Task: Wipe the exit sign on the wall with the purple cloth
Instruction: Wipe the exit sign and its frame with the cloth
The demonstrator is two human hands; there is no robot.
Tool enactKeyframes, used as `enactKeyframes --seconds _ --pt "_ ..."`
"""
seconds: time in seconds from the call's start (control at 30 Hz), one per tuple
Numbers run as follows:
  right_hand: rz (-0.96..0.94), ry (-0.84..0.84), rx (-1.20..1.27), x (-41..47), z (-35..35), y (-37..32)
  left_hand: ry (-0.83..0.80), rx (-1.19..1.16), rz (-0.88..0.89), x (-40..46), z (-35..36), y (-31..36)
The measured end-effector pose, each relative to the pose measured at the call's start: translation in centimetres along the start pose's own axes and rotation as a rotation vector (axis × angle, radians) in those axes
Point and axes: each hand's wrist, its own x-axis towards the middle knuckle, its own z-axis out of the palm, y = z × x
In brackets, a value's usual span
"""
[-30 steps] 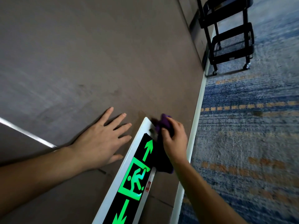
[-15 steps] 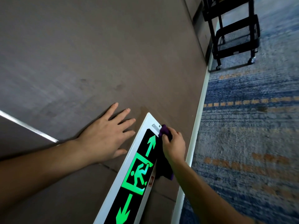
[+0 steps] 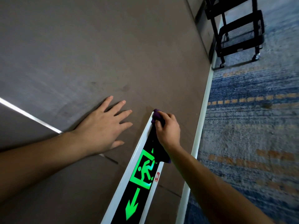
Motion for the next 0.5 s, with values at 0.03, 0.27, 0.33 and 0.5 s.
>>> enactKeyframes --seconds 0.03,0.27,0.33,0.5 --pt "-0.007 -0.015 0.002 -0.1 -0.1 -0.3 0.011 0.003 -0.013 -0.2 -0.1 -0.4" --pt "-0.126 -0.045 0.010 -2.1 0.5 -3.4 0.027 0.012 -0.025 -1.8 -0.9 -1.3" --pt "-0.113 -0.041 0.026 -3.5 0.6 -3.6 0.050 -0.001 -0.024 -2.4 -1.0 -1.5" --pt "-0.016 -0.137 -0.051 -6.7 -0.1 -3.8 0.007 0.037 -0.066 -3.9 -1.1 -1.3"
